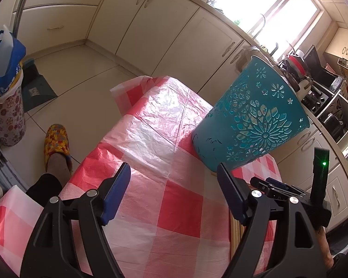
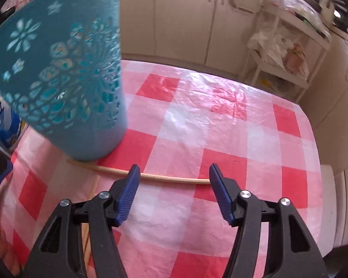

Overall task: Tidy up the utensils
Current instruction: 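Lower the open right tool over the chopstick beside the basket, then close the right tool on the wooden chopstick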

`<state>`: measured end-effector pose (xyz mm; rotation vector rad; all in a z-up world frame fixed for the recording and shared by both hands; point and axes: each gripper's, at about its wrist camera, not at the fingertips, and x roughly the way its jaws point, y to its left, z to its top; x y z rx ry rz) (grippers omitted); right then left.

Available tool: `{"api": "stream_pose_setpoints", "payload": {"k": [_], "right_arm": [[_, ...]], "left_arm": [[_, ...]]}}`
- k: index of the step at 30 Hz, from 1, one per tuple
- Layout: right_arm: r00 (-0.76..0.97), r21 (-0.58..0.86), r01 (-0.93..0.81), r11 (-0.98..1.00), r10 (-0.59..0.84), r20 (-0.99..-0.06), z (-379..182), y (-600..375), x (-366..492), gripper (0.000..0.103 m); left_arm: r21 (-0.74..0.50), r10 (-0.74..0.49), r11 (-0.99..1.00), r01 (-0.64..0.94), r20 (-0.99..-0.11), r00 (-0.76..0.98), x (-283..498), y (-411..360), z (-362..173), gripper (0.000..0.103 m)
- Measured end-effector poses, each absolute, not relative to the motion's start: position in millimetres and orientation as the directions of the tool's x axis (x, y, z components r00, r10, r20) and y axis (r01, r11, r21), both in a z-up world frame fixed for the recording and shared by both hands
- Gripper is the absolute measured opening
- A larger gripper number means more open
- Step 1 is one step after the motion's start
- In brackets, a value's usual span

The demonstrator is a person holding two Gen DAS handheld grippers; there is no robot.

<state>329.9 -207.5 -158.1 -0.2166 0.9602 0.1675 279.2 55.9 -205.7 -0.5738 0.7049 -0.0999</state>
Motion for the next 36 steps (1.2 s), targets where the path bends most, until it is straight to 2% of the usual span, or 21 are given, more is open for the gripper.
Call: {"api": "stream_pose_setpoints", "payload": {"k": [3,6,10,11,13,15,19,22,23,26,28,31,36], "right_arm": [[0.540,-0.168,-0.370,0.914,0.065,-0.839,-155,-195,330,0.063],[0.490,-0.073,-0.422,0.904,0.160,-0.857,-146,-193,322,0.063],[0.564,-0.206,-0.455,0.866,0.102,-0.819,-149,-183,309,0.063],[0.541,-0.199,-0.466,0.862,0.100,-0.835,-152,-182,314,0.063],[0.468,-0.099,-0.469,0.877,0.152,-0.871,-153,-184,326,0.054],[0.460,-0.078,-0.448,0.891,0.155,-0.875,-149,-184,329,0.054],[0.388,0.235,-0.308,0.922,0.347,-0.854,-148,-208,334,0.052],[0.372,0.578,0.075,0.813,0.515,-0.773,-169,-267,339,0.052],[0.411,0.614,0.185,0.767,0.508,-0.758,-174,-286,335,0.049],[0.441,0.520,0.282,0.806,0.372,-0.817,-170,-310,335,0.044],[0.388,0.505,0.326,0.799,0.374,-0.842,-175,-315,340,0.040],[0.331,0.436,0.364,0.823,0.323,-0.887,-173,-314,357,0.040],[0.222,0.240,0.344,0.908,0.169,-0.960,-169,-291,393,0.040]], "left_arm": [[-0.528,-0.271,0.842,-0.107,-0.587,0.763,280,56,-206,0.073],[-0.527,-0.270,0.843,-0.109,-0.588,0.762,280,55,-206,0.073],[-0.525,-0.268,0.844,-0.109,-0.590,0.761,280,54,-206,0.073],[-0.527,-0.269,0.843,-0.111,-0.590,0.761,280,55,-206,0.073],[-0.532,-0.271,0.839,-0.114,-0.591,0.760,281,55,-207,0.074],[-0.532,-0.270,0.839,-0.116,-0.592,0.759,282,55,-207,0.074],[-0.530,-0.270,0.840,-0.113,-0.591,0.760,282,55,-207,0.074],[-0.536,-0.272,0.836,-0.116,-0.589,0.761,282,56,-208,0.074],[-0.535,-0.273,0.837,-0.115,-0.589,0.761,282,56,-208,0.074],[-0.534,-0.274,0.838,-0.111,-0.588,0.761,282,54,-208,0.074],[-0.542,-0.277,0.833,-0.111,-0.582,0.765,281,55,-208,0.075],[-0.545,-0.280,0.832,-0.106,-0.577,0.767,280,55,-207,0.075],[-0.564,-0.294,0.820,-0.095,-0.559,0.775,277,59,-207,0.076]]}}
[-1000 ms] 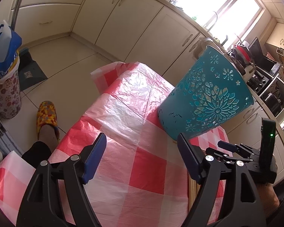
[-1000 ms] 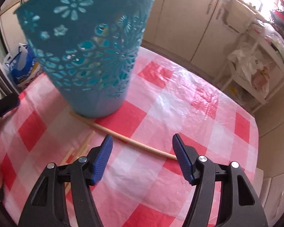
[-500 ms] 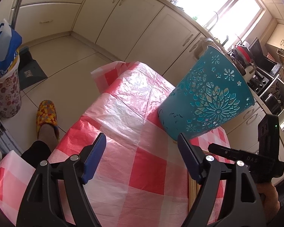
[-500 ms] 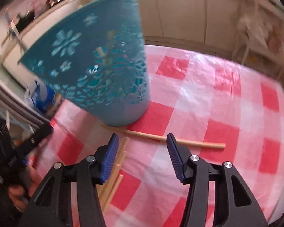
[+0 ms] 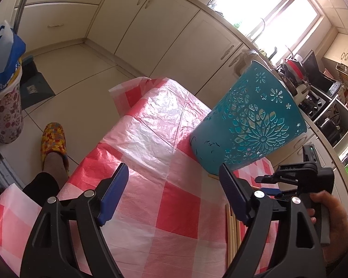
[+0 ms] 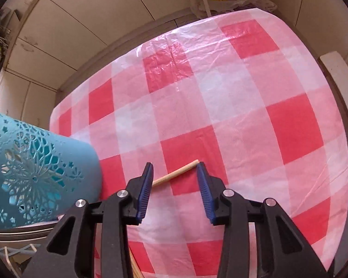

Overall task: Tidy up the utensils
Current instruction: 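Close the right tool on the wooden chopstick, then lift the chopstick into the teal basket and open the right tool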

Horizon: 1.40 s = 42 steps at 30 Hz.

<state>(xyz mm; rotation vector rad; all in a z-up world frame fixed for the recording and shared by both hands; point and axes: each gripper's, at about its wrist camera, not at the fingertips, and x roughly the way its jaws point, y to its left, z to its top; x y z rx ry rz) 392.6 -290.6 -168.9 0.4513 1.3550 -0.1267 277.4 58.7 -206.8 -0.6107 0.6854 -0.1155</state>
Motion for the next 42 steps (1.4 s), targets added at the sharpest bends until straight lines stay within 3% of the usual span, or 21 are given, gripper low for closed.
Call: {"api": "stream_pose_setpoints", "payload": {"k": [8,10,12,21,25,30,35,42], "right_arm": [[0.205,0.028,0.266,0.964,-0.028,-0.978,-166,-250,404,0.031],[0.204,0.018,0.240,0.971,-0.033,-0.978,-166,-236,410,0.019],[0.199,0.050,0.245,0.968,0.001,-0.980,-166,-231,413,0.011],[0.170,0.037,0.246,0.969,-0.006,-0.985,-164,-224,412,0.010],[0.257,0.138,0.285,0.949,0.063,-0.964,-163,-227,396,0.006],[0.464,0.371,0.316,0.873,0.198,-0.863,-139,-254,351,0.005],[0.673,0.550,0.233,0.802,0.275,-0.686,-94,-274,304,0.005],[0.838,0.491,0.062,0.869,0.222,-0.498,-6,-273,271,0.005]], "left_arm": [[-0.637,-0.346,0.765,-0.090,-0.525,0.777,276,69,-212,0.078],[-0.651,-0.354,0.754,-0.088,-0.515,0.781,276,72,-213,0.078],[-0.654,-0.357,0.752,-0.084,-0.511,0.782,275,72,-213,0.078],[-0.663,-0.363,0.745,-0.075,-0.496,0.789,275,73,-213,0.080],[-0.662,-0.363,0.746,-0.073,-0.496,0.789,275,74,-213,0.080],[-0.654,-0.352,0.752,-0.081,-0.503,0.789,276,73,-213,0.081],[-0.641,-0.336,0.762,-0.094,-0.514,0.789,276,73,-213,0.082],[-0.605,-0.316,0.792,-0.088,-0.528,0.788,277,67,-210,0.082]]}}
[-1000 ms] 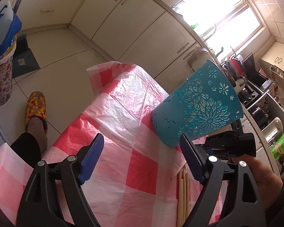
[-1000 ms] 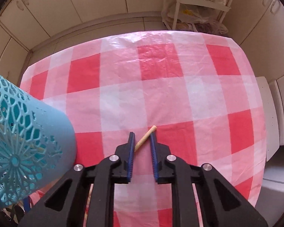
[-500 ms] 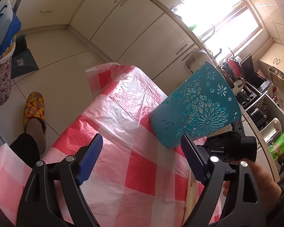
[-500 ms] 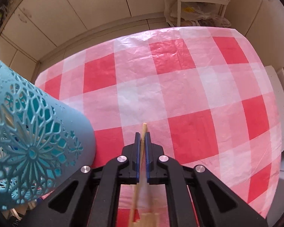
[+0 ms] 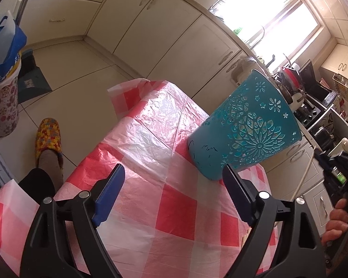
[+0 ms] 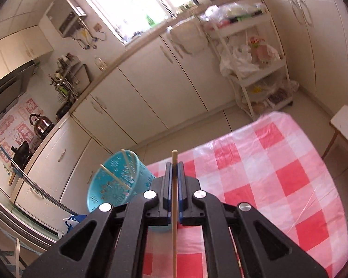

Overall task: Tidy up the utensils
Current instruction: 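Lift the chopstick into the teal basket and open the right tool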

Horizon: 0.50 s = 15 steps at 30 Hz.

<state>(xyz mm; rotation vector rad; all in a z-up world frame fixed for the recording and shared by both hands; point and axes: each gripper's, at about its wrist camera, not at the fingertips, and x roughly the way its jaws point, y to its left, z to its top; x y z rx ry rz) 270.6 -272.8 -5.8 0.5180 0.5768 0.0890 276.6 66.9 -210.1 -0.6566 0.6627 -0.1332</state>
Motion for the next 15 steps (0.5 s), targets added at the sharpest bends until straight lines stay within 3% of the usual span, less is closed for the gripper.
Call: {"api": "stream_pose_setpoints", "payload": {"k": [9,15], "right_arm": [[0.924,0.367,-0.124,0.922,0.242,-0.295,88,-235,270,0.005],[0.939,0.315,-0.170,0.934,0.250,-0.235,98,-199,307,0.005]], "left_arm": [[-0.594,-0.312,0.799,-0.088,-0.536,0.785,277,65,-209,0.082],[-0.600,-0.317,0.796,-0.087,-0.533,0.784,277,66,-210,0.082]]}}
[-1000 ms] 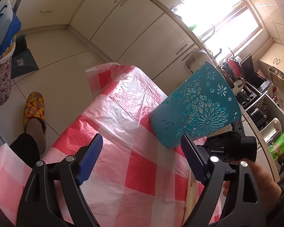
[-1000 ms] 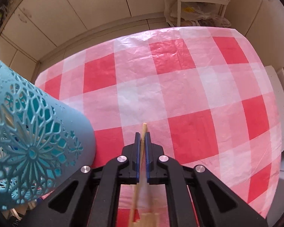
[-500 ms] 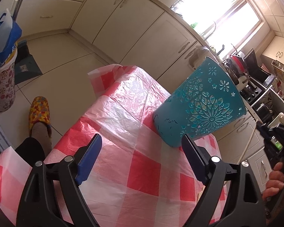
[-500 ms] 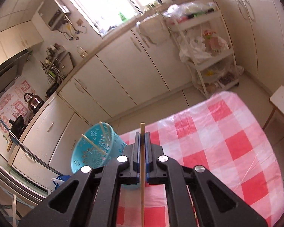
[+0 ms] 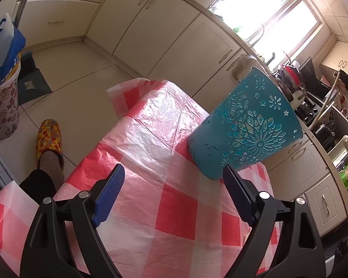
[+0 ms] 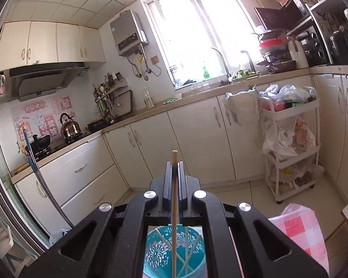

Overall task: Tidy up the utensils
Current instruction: 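Lift the chopstick into the teal basket and open the right tool, then move both tools down to the chopstick pile on the cloth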

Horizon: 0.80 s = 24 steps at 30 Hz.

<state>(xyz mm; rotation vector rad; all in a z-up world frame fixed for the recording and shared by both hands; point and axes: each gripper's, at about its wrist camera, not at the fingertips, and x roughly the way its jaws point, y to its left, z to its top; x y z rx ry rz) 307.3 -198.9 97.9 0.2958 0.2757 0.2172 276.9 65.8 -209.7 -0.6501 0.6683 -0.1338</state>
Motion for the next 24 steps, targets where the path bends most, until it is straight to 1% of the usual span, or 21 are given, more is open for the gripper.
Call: {"api": "stream_pose_setpoints", "payload": {"k": [2,6,11,13,14,16,17,18,19,21,24], "right_arm": [[0.938,0.278,-0.164,0.946,0.237,-0.253,85,-185,319,0.005],[0.910,0.264,-0.149,0.953,0.237,-0.340,37,-178,342,0.005],[0.839,0.311,-0.121,0.943,0.264,-0.476,-13,-187,362,0.005],[0.827,0.334,-0.110,0.936,0.273,-0.492,-20,-194,362,0.005],[0.831,0.341,-0.108,0.934,0.273,-0.484,-18,-200,359,0.007],[0.840,0.351,-0.103,0.931,0.270,-0.470,-15,-210,348,0.019],[0.846,0.353,-0.097,0.931,0.264,-0.463,-12,-216,338,0.027],[0.847,0.354,-0.091,0.931,0.259,-0.464,-10,-223,329,0.029],[0.843,0.355,-0.084,0.931,0.256,-0.473,-9,-230,316,0.029],[0.810,0.337,-0.049,0.940,0.235,-0.538,-19,-241,289,0.030],[0.698,0.309,-0.002,0.951,0.223,-0.680,-62,-253,246,0.029]], "left_arm": [[-0.602,-0.319,0.794,-0.085,-0.532,0.784,277,66,-210,0.083],[-0.608,-0.325,0.790,-0.082,-0.528,0.785,277,66,-210,0.083],[-0.611,-0.326,0.787,-0.083,-0.528,0.784,277,67,-211,0.083],[-0.606,-0.323,0.791,-0.085,-0.531,0.783,278,67,-211,0.083],[-0.602,-0.321,0.794,-0.085,-0.534,0.782,278,66,-211,0.083],[-0.593,-0.314,0.801,-0.088,-0.540,0.781,278,65,-211,0.083],[-0.589,-0.312,0.803,-0.089,-0.543,0.780,278,64,-211,0.083],[-0.585,-0.309,0.806,-0.091,-0.547,0.778,279,63,-211,0.083],[-0.582,-0.307,0.808,-0.094,-0.551,0.776,279,63,-211,0.083],[-0.578,-0.306,0.810,-0.097,-0.557,0.772,280,62,-211,0.083],[-0.568,-0.321,0.820,-0.078,-0.567,0.758,282,58,-210,0.083]]}}
